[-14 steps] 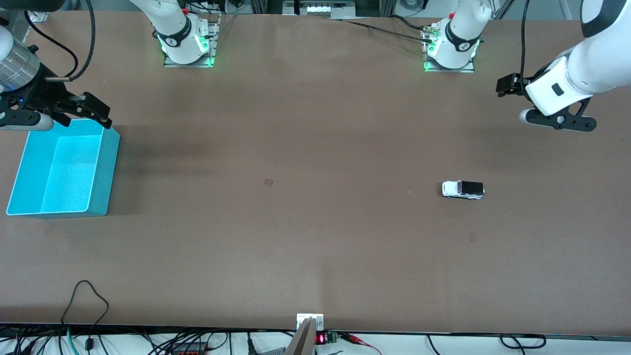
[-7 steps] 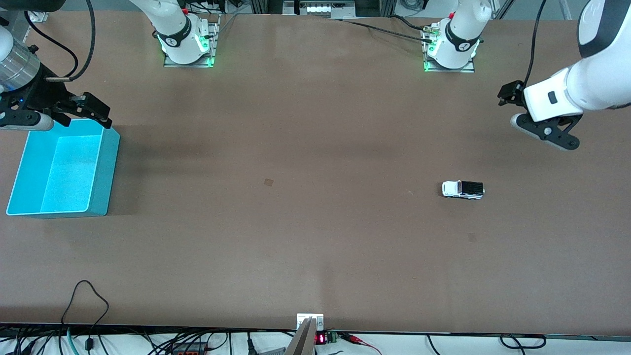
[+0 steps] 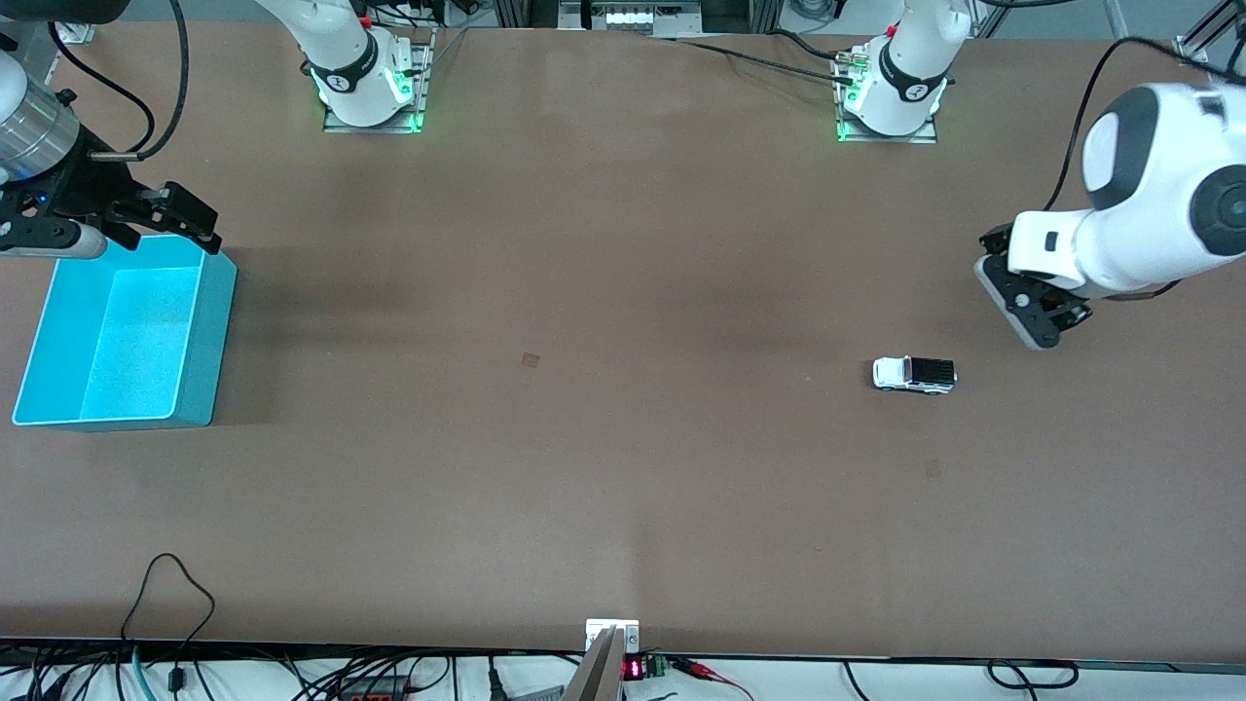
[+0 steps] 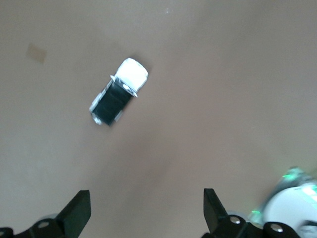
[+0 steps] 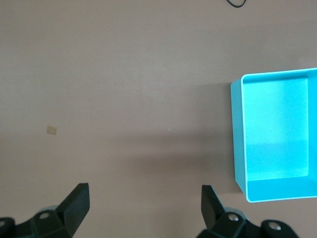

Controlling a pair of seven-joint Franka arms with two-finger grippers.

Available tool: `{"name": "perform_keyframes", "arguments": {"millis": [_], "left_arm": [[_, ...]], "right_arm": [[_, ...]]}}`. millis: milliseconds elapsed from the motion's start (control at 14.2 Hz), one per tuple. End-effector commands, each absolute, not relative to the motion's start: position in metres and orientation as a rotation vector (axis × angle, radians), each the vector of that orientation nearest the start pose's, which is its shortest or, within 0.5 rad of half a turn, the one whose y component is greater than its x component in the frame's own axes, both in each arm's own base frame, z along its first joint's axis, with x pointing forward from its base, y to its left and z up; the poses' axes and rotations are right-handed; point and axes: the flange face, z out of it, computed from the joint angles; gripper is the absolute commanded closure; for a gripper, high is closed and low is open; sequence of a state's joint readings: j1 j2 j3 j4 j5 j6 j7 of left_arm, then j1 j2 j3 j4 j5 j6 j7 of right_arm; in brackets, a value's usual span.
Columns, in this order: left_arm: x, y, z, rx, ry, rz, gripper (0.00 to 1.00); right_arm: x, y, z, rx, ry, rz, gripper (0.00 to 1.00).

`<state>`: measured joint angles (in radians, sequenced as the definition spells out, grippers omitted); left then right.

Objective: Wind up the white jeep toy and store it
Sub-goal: 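Lower the left gripper over the white toy jeep and grasp it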

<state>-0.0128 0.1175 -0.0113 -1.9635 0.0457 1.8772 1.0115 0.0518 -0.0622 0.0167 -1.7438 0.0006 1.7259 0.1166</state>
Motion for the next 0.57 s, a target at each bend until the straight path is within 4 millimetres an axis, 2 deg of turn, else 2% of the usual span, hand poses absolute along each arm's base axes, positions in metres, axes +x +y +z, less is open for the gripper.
{"name": "perform_keyframes", "arguments": {"millis": [0, 212, 353, 495], "left_arm": [[0.568, -0.009, 0.356, -2.535, 1.848, 0.256, 0.0], [0.582, -0.018, 0.31, -2.333, 2.027, 0.215, 0.0], [0.581, -0.023, 0.276, -2.252, 2.075, 0.237, 0.0], [0.579, -0.023, 0.259, -2.178, 2.101, 0.222, 0.0]], "right_arm": [[0.538, 0.037, 0.592, -3.129, 0.093, -0.078, 0.0], [0.538, 0.037, 0.592, -3.129, 0.093, -0.078, 0.0], [0.538, 0.037, 0.592, -3.129, 0.093, -0.078, 0.0], [0.538, 0.037, 0.592, -3.129, 0.093, -0.078, 0.0]]}}
